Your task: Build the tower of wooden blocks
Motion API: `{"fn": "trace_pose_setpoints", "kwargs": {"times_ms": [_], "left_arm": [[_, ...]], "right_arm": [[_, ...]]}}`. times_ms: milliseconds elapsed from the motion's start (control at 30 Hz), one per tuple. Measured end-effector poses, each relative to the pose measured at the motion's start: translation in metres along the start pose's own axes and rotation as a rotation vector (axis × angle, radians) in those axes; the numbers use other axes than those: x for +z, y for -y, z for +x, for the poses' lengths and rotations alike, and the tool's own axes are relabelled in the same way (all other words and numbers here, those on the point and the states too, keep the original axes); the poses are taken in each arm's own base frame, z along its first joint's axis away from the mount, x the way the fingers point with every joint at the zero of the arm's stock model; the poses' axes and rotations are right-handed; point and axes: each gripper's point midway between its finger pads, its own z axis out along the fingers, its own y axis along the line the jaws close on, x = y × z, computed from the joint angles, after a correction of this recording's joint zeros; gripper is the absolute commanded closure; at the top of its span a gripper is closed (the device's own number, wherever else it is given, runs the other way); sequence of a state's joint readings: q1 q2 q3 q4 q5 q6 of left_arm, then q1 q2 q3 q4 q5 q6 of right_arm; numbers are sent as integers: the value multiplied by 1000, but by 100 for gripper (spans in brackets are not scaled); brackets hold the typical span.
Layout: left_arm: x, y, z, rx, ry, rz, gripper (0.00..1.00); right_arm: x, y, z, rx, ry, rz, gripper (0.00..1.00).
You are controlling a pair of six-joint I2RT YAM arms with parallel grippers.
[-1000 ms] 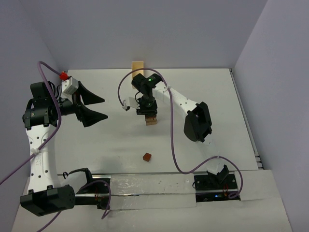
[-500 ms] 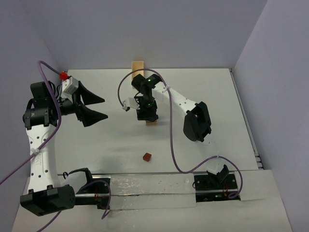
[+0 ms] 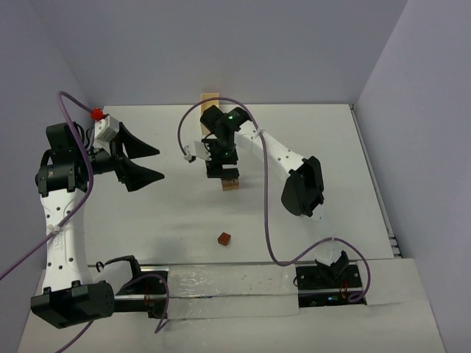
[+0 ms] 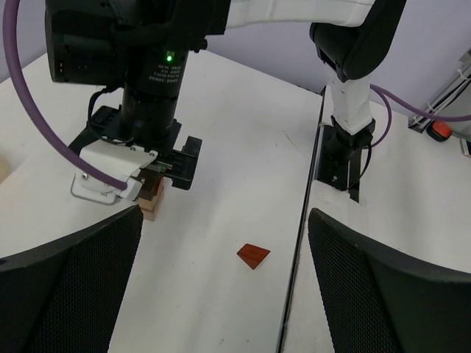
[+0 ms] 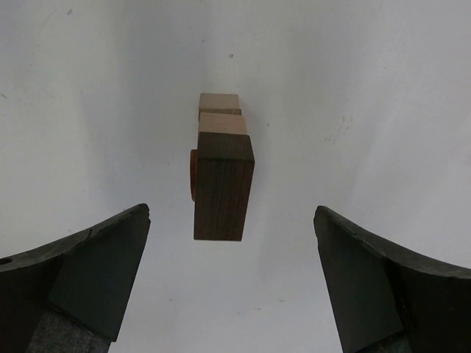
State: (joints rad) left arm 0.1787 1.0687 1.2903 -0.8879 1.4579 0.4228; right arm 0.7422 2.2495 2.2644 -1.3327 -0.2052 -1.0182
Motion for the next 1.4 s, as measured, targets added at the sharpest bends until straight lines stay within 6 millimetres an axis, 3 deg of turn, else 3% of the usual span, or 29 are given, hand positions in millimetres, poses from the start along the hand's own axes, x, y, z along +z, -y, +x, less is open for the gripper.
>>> {"fn": "trace_pose_setpoints", "kwargs": {"times_ms": [167,367,433,533,633,733,833,900,1000,1133,1400], "left_arm": [[0,-1,-4,-14,5,-1,1],[-2,-17,-7,10,-11,-104,1],[-2,-20,-5,51,-26,-127,1],[8,-21,8,108,-86,-135,1],[33,-14,37,143,-197,-99,1],[61,-1,86,129,-342,-62,1],[75,14,137,69,-466,-49,1],[81,27,164,39,-534,-36,1],[89,41,186,4,-607,-29,1],[108,35,209,-38,-705,-115,1],[136,45,277,-140,-976,-206,1]], "right_arm": [[-44,1,-14,-7,70,79,0],[-148,-17,-31,23,263,277,0],[-186,-27,-29,44,331,353,0],[-221,-37,-12,95,397,443,0],[-215,-51,25,191,390,458,0],[-186,-69,68,323,349,437,0],[-155,-90,104,444,302,411,0],[-146,-100,119,502,296,423,0],[-149,-107,137,582,315,493,0],[-163,-107,153,677,363,611,0],[-167,-104,164,766,408,675,0]]}}
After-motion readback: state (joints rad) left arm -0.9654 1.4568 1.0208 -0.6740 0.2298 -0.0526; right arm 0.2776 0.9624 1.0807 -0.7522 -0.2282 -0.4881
